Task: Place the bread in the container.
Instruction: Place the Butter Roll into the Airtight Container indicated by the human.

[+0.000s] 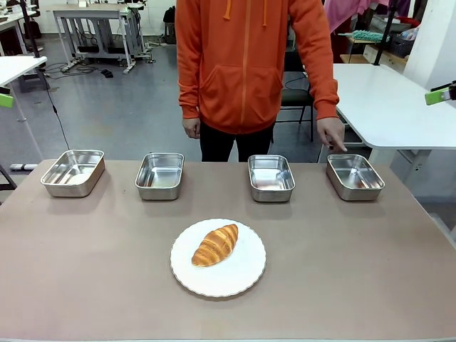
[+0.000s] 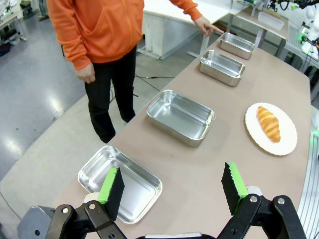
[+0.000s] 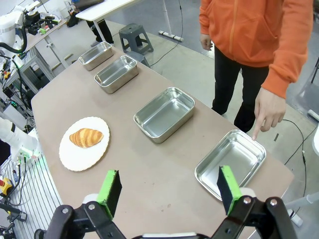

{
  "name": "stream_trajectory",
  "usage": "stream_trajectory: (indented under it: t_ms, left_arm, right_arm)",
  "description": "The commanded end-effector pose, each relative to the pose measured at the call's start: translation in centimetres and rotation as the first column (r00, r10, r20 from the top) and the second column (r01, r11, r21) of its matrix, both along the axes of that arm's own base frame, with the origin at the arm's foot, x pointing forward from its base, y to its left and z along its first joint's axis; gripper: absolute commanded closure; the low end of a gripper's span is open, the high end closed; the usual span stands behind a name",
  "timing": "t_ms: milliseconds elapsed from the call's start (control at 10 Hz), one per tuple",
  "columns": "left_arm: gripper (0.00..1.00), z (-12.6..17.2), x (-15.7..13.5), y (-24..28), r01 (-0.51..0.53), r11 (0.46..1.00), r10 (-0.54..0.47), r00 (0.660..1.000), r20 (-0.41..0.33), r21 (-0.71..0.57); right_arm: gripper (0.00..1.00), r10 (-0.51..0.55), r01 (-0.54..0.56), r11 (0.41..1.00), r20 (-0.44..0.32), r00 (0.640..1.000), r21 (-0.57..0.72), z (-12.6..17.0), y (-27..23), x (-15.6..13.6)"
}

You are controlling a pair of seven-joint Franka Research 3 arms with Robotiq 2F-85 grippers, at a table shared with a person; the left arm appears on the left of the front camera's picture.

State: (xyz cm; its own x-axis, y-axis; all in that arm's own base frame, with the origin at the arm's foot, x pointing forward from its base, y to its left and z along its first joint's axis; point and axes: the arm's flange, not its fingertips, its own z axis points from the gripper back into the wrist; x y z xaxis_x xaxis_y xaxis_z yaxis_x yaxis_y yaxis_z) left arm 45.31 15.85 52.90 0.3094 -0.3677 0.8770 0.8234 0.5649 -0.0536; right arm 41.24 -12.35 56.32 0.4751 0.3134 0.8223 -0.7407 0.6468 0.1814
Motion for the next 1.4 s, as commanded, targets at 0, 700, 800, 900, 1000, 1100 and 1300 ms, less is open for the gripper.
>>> stream_trajectory:
  t_ms: [0, 700, 800, 900, 1000, 1100, 1300]
  left_arm:
    - [0.0, 0.2, -0.1, -0.1, 0.002, 1.0, -0.002, 1.0, 0.005, -0.001]
    - [0.0, 0.2, -0.1, -0.1, 0.002, 1.0, -0.002, 1.0, 0.005, -0.001]
    - [0.0, 0.2, -0.1, -0.1, 0.002, 1.0, -0.002, 1.0, 0.005, -0.001]
    - [0.0, 0.2, -0.1, -0.1, 0.002, 1.0, -0.002, 1.0, 0.005, -0.001]
    - [0.0, 0.2, -0.1, -0.1, 0.002, 1.0, -0.002, 1.0, 0.005, -0.001]
    - [0.0, 0.2, -0.1, -0.1, 0.002, 1.0, -0.002, 1.0, 0.005, -0.001]
    - [0.0, 0.2, -0.1, -0.1, 0.002, 1.0, -0.002, 1.0, 0.005, -0.001]
  right_arm:
    - [0.0, 0.006, -0.007, 1.0, 0.021, 1.0, 0.011, 0.1, 0.1, 0.2]
    - [0.0, 0.006, -0.007, 1.0, 0.021, 1.0, 0.011, 0.1, 0.1, 0.2]
    - [0.0, 0.006, -0.007, 1.0, 0.021, 1.0, 0.011, 0.1, 0.1, 0.2]
    - [0.0, 0.006, -0.007, 1.0, 0.021, 1.0, 0.011, 0.1, 0.1, 0.2]
    - [0.0, 0.0, 0.0, 1.0, 0.0, 1.0, 0.0, 0.0, 0.0, 0.0]
    - [0.0, -0.035, 0.035, 0.999, -0.023, 0.999, 0.002, 1.3, 1.7, 0.1]
    - [0.0, -0.106, 0.105, 0.994, -0.047, 0.993, -0.028, 4.3, 6.9, -0.1]
